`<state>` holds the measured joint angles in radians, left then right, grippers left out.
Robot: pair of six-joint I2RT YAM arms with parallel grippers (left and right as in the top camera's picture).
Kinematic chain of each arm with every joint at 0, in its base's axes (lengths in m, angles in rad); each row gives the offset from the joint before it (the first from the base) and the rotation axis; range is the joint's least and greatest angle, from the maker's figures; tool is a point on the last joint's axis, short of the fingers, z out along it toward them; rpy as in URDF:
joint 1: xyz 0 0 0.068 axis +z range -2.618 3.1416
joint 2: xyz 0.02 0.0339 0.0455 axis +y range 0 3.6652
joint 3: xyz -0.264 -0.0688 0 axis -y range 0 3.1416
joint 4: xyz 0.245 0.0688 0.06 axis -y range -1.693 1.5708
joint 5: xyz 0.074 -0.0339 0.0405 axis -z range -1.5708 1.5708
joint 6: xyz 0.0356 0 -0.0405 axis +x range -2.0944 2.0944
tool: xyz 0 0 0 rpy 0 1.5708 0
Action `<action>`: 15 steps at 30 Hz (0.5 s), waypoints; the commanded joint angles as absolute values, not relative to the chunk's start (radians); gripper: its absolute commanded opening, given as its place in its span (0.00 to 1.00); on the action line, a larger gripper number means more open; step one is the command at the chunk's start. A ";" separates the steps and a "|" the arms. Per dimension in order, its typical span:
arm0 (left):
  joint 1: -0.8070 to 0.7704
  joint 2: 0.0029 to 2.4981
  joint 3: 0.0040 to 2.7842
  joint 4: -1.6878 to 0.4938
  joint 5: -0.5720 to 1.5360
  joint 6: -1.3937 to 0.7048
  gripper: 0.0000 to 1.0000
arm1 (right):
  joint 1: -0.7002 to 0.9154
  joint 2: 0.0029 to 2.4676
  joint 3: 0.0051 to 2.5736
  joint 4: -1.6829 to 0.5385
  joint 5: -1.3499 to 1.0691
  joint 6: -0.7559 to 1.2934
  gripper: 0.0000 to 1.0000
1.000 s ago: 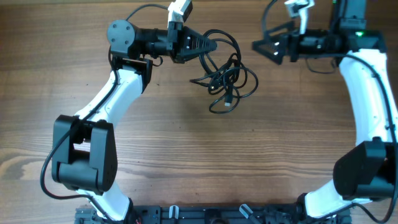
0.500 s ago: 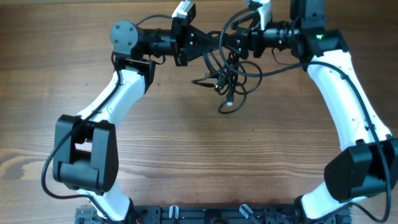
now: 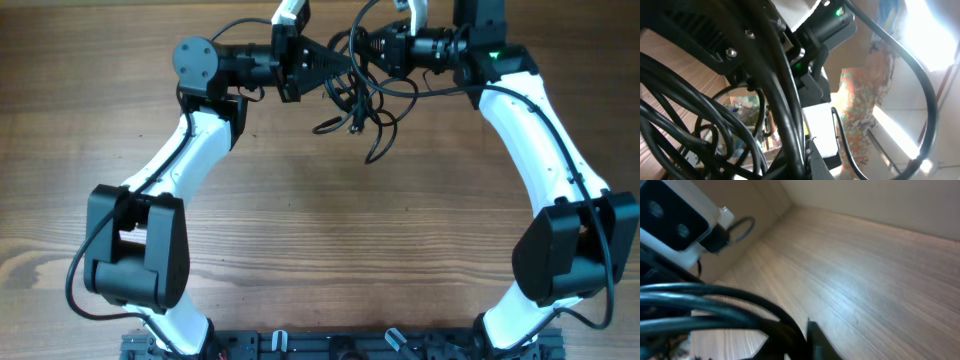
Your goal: Untangle cables
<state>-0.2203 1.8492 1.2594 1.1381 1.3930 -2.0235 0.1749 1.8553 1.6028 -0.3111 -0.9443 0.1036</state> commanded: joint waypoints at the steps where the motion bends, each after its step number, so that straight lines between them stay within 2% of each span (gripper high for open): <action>1: -0.194 1.809 1.260 1.147 1.447 -1.990 0.04 | 0.115 1.851 1.610 -0.195 -1.060 0.316 0.06; 3: -0.173 1.815 1.260 1.114 1.472 -1.927 0.04 | 0.069 1.818 1.610 -0.108 -1.172 0.427 0.04; 5: -0.155 1.816 1.260 1.035 1.500 -1.794 0.04 | 0.020 1.781 1.610 -0.115 -1.188 0.479 0.05; 9: -0.118 1.816 1.260 0.723 1.518 -1.457 0.04 | -0.069 1.720 1.610 -0.123 -1.246 0.550 0.05; 12: -0.096 1.816 1.260 0.330 1.423 -1.119 0.04 | -0.141 1.677 1.610 -0.115 -1.341 0.684 0.05; 14: -0.082 1.816 1.260 -0.075 1.192 -0.843 0.04 | -0.183 1.666 1.610 -0.112 -1.448 0.763 0.04; 15: -0.082 1.816 1.260 -0.189 1.109 -0.776 0.04 | -0.193 1.666 1.610 -0.112 -1.487 0.795 0.05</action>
